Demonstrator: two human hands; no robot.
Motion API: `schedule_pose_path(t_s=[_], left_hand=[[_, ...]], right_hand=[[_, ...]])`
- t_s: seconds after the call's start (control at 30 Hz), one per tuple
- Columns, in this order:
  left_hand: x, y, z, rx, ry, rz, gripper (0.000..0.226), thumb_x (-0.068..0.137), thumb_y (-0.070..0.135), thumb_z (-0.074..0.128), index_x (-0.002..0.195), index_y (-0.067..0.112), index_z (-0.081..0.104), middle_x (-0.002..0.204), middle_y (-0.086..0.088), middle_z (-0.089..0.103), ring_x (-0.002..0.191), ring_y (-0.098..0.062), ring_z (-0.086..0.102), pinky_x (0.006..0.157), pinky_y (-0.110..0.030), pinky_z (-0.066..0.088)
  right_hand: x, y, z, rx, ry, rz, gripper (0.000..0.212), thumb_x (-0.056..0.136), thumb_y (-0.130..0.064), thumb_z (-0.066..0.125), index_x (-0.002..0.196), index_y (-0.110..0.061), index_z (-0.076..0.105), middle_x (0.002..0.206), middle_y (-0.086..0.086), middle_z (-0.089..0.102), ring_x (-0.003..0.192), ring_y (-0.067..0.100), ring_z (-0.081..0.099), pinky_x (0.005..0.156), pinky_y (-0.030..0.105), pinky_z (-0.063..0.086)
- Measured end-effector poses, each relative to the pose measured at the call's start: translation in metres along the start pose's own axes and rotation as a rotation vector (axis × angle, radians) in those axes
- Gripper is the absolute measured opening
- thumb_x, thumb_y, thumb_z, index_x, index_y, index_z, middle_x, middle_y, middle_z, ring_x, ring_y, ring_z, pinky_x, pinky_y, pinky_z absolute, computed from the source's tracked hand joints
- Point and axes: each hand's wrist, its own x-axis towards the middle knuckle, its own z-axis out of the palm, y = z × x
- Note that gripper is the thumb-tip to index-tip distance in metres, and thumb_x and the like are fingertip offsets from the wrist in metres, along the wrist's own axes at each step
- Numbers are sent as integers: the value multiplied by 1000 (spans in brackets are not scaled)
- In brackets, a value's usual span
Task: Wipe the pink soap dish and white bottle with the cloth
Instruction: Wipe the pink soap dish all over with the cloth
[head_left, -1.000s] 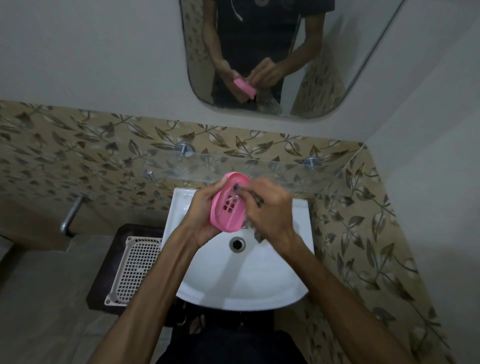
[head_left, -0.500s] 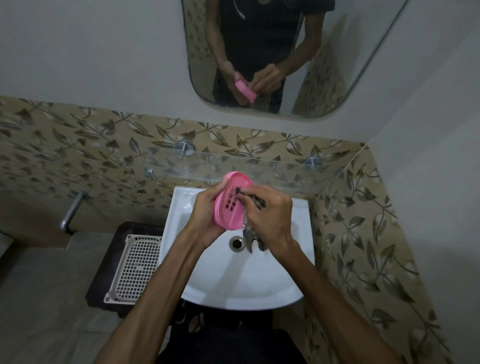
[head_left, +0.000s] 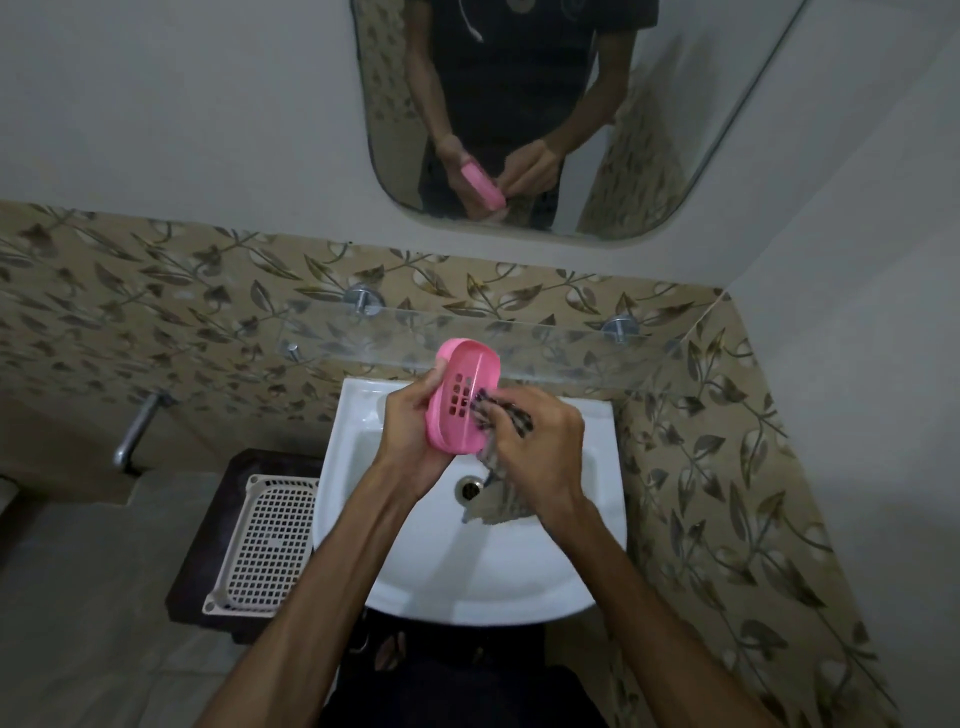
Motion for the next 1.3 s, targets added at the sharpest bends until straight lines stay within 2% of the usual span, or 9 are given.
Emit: schedule_pose_path(t_s=[0.13, 0.3, 0.47, 0.57, 0.67, 0.83, 0.97, 1.13, 1.3], left_hand=[[0, -4, -5, -36, 26, -2, 65, 93, 43, 59, 135, -6, 61, 135, -35, 59, 120, -43, 58, 109, -52, 46], [3, -6, 0, -54, 14, 67, 65, 93, 38, 57, 140, -7, 57, 150, -38, 48, 134, -49, 52, 124, -62, 29], [6, -18, 5, -72, 55, 153, 57, 88, 32, 61, 130, -7, 65, 133, -30, 62, 122, -45, 56, 121, -61, 31], [5, -25, 6, -75, 95, 167, 67, 86, 28, 62, 138, -14, 54, 128, -31, 55, 120, -44, 51, 120, -61, 30], [3, -21, 10, 21, 65, 168, 55, 84, 21, 64, 130, -9, 57, 125, -32, 52, 116, -45, 48, 104, -56, 35], [1, -3, 12, 253, -61, 118, 57, 90, 38, 56, 132, 0, 63, 125, -29, 65, 115, -41, 61, 102, -54, 43], [-1, 13, 1, 291, -62, -31, 69, 98, 58, 47, 143, 6, 59, 143, -34, 57, 137, -48, 52, 113, -66, 40], [-4, 20, -14, 233, -43, -3, 62, 99, 47, 47, 139, 3, 63, 132, -31, 62, 116, -37, 64, 103, -52, 51], [-2, 15, 1, 342, -13, 135, 55, 89, 44, 56, 126, 7, 72, 113, -19, 73, 110, -35, 65, 103, -52, 47]], right_hand=[[-15, -9, 4, -13, -150, -66, 17, 81, -8, 83, 95, -17, 84, 95, -3, 81, 86, 9, 74, 79, 24, 61], [-12, 1, 0, 19, -77, 123, 22, 86, -16, 84, 107, -19, 82, 104, -1, 71, 88, 8, 69, 79, 19, 59], [-28, 0, 5, 278, -77, 489, 21, 94, -16, 74, 111, -29, 78, 103, -7, 75, 71, 1, 72, 59, 10, 55], [-22, 2, 10, 420, -126, 617, 17, 96, -18, 73, 102, -33, 74, 92, -7, 80, 78, 9, 76, 68, 22, 59], [-22, 3, 14, 496, -82, 669, 19, 93, -13, 75, 97, -32, 73, 87, 0, 80, 80, 19, 78, 70, 30, 60], [-24, 5, 13, 292, -33, 380, 25, 89, -4, 73, 106, -22, 76, 98, -12, 78, 91, 6, 75, 79, 24, 62], [-16, 4, 9, -5, -88, 86, 28, 84, -5, 76, 109, -19, 79, 98, 0, 79, 84, 17, 73, 74, 34, 60], [-9, 3, 2, -141, -223, -44, 25, 87, -16, 78, 112, -20, 81, 90, 4, 74, 77, 22, 69, 67, 35, 57], [-3, -3, 9, -181, -297, -21, 15, 88, -16, 72, 101, -14, 78, 82, 7, 70, 71, 24, 63, 65, 37, 56]])
